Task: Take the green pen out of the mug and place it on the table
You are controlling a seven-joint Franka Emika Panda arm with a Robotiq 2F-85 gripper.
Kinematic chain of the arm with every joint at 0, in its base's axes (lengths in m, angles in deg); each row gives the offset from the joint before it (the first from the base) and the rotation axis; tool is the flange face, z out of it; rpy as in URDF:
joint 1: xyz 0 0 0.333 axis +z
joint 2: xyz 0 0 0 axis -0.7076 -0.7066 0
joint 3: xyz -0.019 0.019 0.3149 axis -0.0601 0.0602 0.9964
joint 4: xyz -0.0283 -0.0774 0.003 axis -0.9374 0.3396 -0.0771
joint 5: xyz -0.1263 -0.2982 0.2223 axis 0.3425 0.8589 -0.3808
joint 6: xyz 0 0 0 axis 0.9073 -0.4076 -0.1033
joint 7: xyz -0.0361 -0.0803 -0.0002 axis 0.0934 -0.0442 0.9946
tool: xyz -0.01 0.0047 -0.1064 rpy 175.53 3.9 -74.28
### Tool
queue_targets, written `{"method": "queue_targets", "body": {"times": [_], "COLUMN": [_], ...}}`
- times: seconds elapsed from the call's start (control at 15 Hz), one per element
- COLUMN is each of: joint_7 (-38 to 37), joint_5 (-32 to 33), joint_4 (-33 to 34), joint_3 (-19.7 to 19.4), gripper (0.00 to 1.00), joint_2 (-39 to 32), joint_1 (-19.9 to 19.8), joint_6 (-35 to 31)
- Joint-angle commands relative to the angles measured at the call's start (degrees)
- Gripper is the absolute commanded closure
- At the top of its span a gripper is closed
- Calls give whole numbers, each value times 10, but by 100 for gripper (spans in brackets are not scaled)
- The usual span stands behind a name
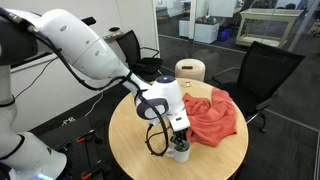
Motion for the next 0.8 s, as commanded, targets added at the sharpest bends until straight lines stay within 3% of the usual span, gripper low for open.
{"method": "queue_targets", "body": {"times": [0.0,0.73], "joint_7": [20,16], "joint_5": [-21,-24], "joint_4": [19,41], "joint_3": [-9,-13], "gripper": [63,63], "joint_2": [-10,-39], "joint_1": [7,8], "joint_6": [24,30]}}
